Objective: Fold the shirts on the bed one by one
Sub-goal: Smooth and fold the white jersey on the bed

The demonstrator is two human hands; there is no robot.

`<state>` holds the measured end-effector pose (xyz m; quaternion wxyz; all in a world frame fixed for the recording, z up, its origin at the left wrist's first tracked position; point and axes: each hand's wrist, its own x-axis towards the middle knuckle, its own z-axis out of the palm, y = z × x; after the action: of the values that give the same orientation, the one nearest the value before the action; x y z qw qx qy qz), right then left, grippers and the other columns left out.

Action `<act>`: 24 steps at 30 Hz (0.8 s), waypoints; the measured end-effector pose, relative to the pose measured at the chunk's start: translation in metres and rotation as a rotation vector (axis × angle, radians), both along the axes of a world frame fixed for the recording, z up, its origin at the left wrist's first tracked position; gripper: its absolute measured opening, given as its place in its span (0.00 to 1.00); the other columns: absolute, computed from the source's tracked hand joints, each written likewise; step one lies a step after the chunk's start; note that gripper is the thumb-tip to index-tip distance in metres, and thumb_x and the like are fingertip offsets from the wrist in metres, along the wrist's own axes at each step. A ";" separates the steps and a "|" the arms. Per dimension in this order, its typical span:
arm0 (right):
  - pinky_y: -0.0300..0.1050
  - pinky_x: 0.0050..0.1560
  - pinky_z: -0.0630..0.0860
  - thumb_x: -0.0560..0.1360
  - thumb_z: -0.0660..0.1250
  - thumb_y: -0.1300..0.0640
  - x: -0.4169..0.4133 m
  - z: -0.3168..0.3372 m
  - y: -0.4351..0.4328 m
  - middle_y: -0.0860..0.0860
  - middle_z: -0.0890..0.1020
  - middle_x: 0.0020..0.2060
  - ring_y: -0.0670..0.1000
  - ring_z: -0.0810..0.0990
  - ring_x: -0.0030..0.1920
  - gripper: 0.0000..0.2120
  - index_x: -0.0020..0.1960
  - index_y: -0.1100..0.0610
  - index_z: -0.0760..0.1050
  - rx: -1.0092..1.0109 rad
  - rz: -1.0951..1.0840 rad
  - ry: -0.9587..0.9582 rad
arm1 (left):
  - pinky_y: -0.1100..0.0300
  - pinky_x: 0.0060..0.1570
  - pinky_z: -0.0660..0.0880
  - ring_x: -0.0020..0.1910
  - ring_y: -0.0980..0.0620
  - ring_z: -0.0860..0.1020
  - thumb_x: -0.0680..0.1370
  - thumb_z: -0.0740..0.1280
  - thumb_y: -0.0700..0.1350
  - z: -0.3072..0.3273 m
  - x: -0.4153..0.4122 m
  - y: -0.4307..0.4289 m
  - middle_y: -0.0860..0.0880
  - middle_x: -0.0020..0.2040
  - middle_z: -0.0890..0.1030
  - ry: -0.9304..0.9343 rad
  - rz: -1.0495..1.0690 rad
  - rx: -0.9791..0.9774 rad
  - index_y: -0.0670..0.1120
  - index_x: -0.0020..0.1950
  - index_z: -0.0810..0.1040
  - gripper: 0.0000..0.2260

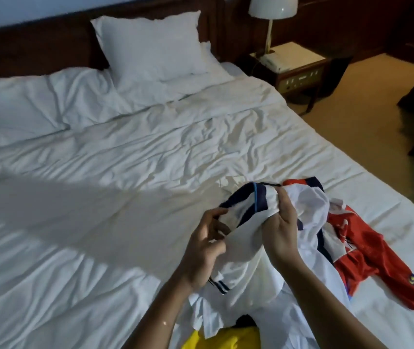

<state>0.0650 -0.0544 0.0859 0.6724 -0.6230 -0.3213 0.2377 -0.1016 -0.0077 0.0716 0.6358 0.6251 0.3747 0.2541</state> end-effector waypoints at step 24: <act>0.50 0.34 0.78 0.78 0.72 0.58 -0.414 0.168 -0.086 0.52 0.81 0.47 0.57 0.84 0.38 0.11 0.57 0.46 0.76 -0.071 0.274 -0.196 | 0.54 0.38 0.67 0.32 0.50 0.72 0.79 0.66 0.40 0.309 -0.415 -0.093 0.52 0.28 0.73 -0.008 0.571 0.306 0.45 0.38 0.71 0.10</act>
<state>-0.3492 -0.1400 0.2542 0.5768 -0.6167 -0.4587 0.2766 -0.5168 -0.1010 0.3811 0.4391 0.5819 0.4900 0.4780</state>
